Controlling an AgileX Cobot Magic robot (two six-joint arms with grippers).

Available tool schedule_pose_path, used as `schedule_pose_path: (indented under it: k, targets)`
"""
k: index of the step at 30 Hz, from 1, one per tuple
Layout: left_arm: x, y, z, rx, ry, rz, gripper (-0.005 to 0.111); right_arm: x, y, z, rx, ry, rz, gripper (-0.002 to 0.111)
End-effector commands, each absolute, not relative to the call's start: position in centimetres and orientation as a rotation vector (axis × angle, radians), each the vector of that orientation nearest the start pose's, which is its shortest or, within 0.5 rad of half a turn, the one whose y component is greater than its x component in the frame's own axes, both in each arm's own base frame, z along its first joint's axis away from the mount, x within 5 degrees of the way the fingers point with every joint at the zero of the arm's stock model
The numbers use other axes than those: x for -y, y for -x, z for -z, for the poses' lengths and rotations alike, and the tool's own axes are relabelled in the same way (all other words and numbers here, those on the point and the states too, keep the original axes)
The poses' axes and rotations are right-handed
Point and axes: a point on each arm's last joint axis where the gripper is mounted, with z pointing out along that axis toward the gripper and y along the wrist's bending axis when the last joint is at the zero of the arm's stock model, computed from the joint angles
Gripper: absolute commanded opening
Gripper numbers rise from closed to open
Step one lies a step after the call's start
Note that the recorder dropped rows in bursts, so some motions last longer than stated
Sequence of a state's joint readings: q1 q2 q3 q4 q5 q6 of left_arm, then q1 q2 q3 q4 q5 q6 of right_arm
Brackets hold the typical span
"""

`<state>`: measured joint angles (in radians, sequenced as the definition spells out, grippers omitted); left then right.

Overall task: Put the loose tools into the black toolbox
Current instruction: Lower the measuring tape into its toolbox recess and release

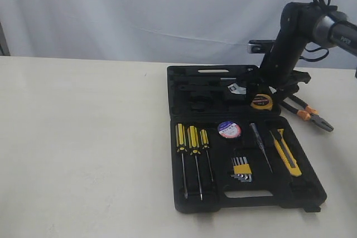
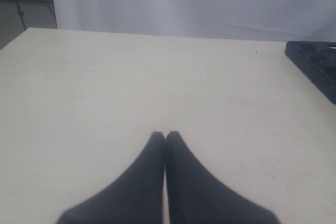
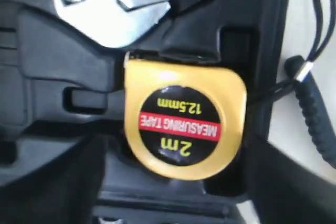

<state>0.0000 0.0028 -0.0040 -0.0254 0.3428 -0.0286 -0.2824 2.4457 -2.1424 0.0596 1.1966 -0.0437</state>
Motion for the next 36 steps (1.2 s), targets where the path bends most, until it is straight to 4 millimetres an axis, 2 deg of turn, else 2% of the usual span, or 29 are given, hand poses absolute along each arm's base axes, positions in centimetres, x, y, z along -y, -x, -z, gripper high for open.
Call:
schedule_pose_path:
  k: [1, 2, 3, 6, 8, 13, 17, 26, 31, 36]
  targets:
    - [0.1, -5.4, -18.2, -1.826, 0.038, 0.051, 0.000, 13.6, -48.7, -16.8, -2.901, -0.371, -0.051, 0.015]
    - [0.1, -5.4, -18.2, -1.826, 0.038, 0.051, 0.000, 13.6, -48.8, -16.8, -2.894, -0.370, -0.056, 0.002]
    - [0.1, -5.4, -18.2, -1.826, 0.038, 0.051, 0.000, 13.6, -48.9, -16.9, -2.881, -0.349, -0.052, 0.000]
    - [0.1, -5.4, -18.2, -1.826, 0.038, 0.051, 0.000, 13.8, -49.3, -16.4, -2.855, -0.337, -0.039, 0.000]
    - [0.1, -5.4, -18.2, -1.826, 0.041, 0.055, 0.000, 14.0, -49.6, -14.7, -2.860, -0.334, -0.020, 0.000]
    - [0.1, -5.4, -18.2, -1.826, 0.041, 0.055, 0.000, 14.0, -49.3, -13.0, -2.934, -0.326, -0.021, -0.001]
    - [0.1, -5.4, -18.2, -1.826, 0.041, 0.055, 0.000, 14.0, -49.3, -13.2, -2.928, -0.326, -0.022, -0.001]
    - [0.1, -5.4, -18.2, -1.826, 0.041, 0.055, 0.000, 14.1, -49.4, -15.6, -2.857, -0.328, -0.025, -0.001]
    - [0.1, -5.4, -18.2, -1.826, 0.041, 0.055, 0.000, 14.0, -49.4, -15.5, -2.856, -0.321, -0.037, -0.001]
    - [0.1, -5.4, -18.2, -1.826, 0.041, 0.055, 0.000, 13.9, -49.2, -13.9, -2.920, -0.320, -0.053, -0.001]
